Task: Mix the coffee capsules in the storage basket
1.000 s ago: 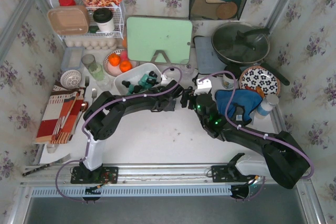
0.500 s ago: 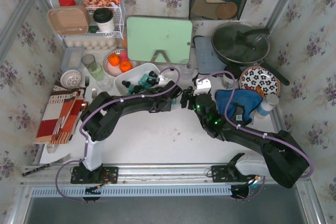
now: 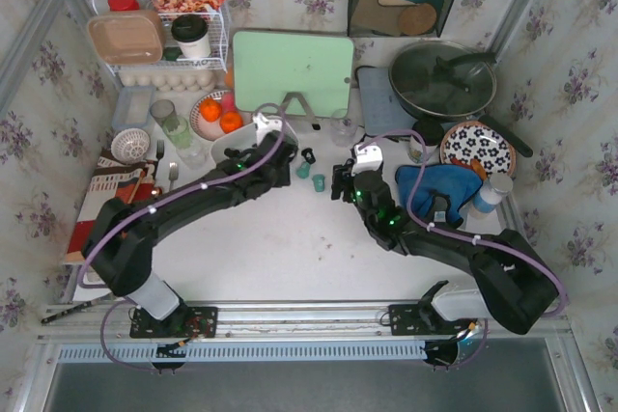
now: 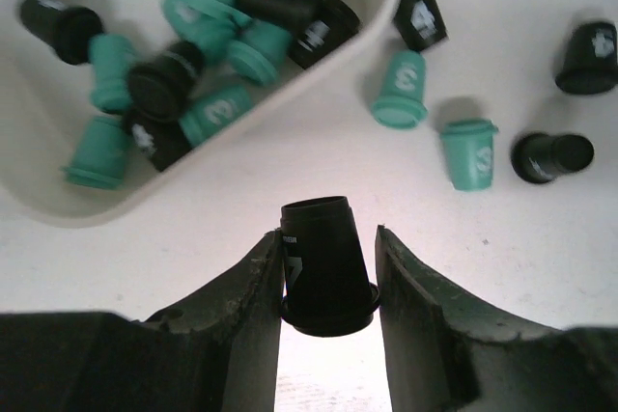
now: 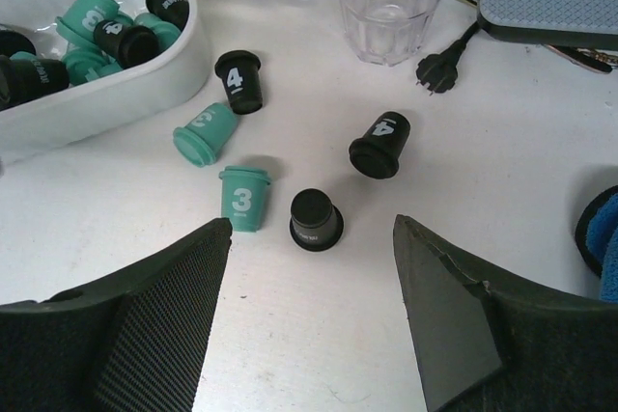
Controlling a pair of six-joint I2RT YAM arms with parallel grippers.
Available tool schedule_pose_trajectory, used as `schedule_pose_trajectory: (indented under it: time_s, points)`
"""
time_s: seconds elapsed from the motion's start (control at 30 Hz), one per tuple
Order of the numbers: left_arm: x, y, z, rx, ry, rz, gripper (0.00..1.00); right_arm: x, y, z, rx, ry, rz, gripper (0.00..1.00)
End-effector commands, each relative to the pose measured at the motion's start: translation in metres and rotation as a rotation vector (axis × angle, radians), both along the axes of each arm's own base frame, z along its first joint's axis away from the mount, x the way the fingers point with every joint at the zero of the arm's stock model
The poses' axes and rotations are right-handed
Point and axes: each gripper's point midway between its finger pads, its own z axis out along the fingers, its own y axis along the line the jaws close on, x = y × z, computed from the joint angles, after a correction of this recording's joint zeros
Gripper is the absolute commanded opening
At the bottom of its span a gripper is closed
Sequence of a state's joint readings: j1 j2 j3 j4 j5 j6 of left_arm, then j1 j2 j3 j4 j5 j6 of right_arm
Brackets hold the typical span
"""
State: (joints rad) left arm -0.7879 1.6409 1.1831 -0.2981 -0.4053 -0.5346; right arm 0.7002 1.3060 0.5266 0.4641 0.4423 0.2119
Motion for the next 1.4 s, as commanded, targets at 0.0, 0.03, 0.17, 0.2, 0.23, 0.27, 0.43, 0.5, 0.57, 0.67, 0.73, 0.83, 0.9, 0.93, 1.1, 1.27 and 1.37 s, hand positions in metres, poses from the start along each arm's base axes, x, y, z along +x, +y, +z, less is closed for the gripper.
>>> schedule_pose_trajectory:
  time_s: [0.0,0.03,0.17,0.2,0.23,0.27,0.43,0.5,0.57,0.67,0.73,0.83,0.9,0.93,1.1,1.27,1.37]
  points:
    - [0.018,0.028,0.019,-0.017,-0.065,0.052,0.35,0.004,0.004,0.001,0.015,-0.003,0.0,0.75]
    - [0.023,0.037,0.022,-0.015,-0.068,0.072,0.36,0.004,0.005,0.0,0.013,0.0,0.002,0.75]
    - [0.041,0.071,0.027,0.002,-0.079,0.136,0.37,0.005,0.006,-0.006,0.0,0.014,0.0,0.75]
    - [0.043,0.078,0.025,0.004,-0.077,0.153,0.36,0.006,0.006,-0.007,-0.003,0.017,-0.001,0.75]
    - [0.046,0.085,0.024,0.006,-0.074,0.169,0.37,0.006,0.006,-0.008,-0.006,0.019,-0.005,0.75]
    - [0.047,0.091,0.022,0.007,-0.071,0.183,0.37,0.007,0.005,-0.009,-0.009,0.02,-0.007,0.76]
    - [0.053,0.122,0.007,0.018,-0.04,0.255,0.39,0.008,0.006,-0.012,-0.014,0.026,-0.007,0.76]
    - [0.055,0.13,-0.004,0.021,-0.019,0.274,0.4,0.008,0.007,-0.015,-0.017,0.031,-0.005,0.76]
    - [0.059,0.137,-0.014,0.02,0.005,0.292,0.41,0.008,0.008,-0.017,-0.02,0.037,-0.002,0.76]
    - [0.063,0.137,-0.026,0.009,0.038,0.292,0.41,0.009,0.009,-0.019,-0.024,0.044,0.0,0.76]
    - [0.065,0.135,-0.031,0.007,0.049,0.287,0.42,0.009,0.009,-0.02,-0.026,0.045,-0.002,0.76]
    - [0.066,0.132,-0.035,0.003,0.059,0.282,0.44,0.01,0.01,-0.02,-0.025,0.048,0.003,0.76]
    - [0.066,0.132,-0.037,0.005,0.064,0.28,0.47,0.01,0.011,-0.021,-0.024,0.05,0.004,0.76]
    - [0.065,0.132,-0.037,0.004,0.066,0.276,0.52,0.01,0.012,-0.022,-0.024,0.052,0.006,0.76]
    - [0.062,0.134,-0.034,0.012,0.064,0.262,0.7,0.012,0.014,-0.026,-0.03,0.062,0.008,0.76]
    - [0.053,0.136,-0.013,-0.014,0.018,0.246,0.8,0.017,0.017,-0.039,-0.06,0.095,0.005,0.76]
    - [0.042,0.14,0.004,-0.029,-0.012,0.238,0.82,0.02,0.018,-0.046,-0.077,0.11,0.0,0.76]
